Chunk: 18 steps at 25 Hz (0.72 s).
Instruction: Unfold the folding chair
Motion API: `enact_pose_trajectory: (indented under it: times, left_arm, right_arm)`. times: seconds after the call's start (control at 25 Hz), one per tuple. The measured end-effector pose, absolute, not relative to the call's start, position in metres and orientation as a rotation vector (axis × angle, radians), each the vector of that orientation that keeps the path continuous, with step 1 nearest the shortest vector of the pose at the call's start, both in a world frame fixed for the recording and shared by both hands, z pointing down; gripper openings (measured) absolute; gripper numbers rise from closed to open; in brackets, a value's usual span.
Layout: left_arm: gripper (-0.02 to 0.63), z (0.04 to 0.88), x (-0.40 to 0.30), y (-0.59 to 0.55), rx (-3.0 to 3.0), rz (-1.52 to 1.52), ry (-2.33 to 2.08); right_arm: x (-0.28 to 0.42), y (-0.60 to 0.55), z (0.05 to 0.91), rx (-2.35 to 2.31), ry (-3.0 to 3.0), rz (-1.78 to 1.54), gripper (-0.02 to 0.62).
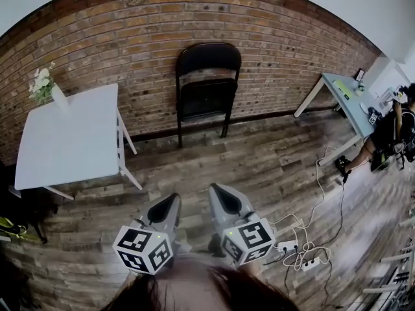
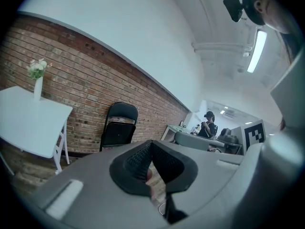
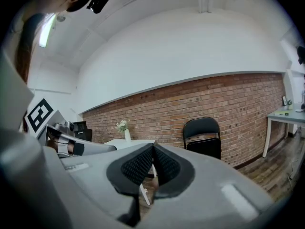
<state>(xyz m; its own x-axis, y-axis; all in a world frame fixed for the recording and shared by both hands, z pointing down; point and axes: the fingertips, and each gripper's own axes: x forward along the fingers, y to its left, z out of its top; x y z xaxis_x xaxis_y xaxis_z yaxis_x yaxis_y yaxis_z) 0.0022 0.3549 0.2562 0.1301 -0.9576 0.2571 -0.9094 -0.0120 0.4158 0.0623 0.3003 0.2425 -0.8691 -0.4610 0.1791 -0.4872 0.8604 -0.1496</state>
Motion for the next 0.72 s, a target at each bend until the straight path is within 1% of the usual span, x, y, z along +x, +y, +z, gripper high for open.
enact_pose_trajectory:
  times: [0.28,0.72]
  left_arm:
    - [-0.005,0.261,-0.035,0.345,1.913,-0.173,-1.789]
    - [-0.005,0.263,-0.072,0.326,1.909,-0.179,-1.780]
  right_arm:
    - [0.021,0.289,0.240,0.713,-2.892,0.235,-0.006]
    - [-0.012,0.270,0.242,0.731,-2.868,0.239,-0.006]
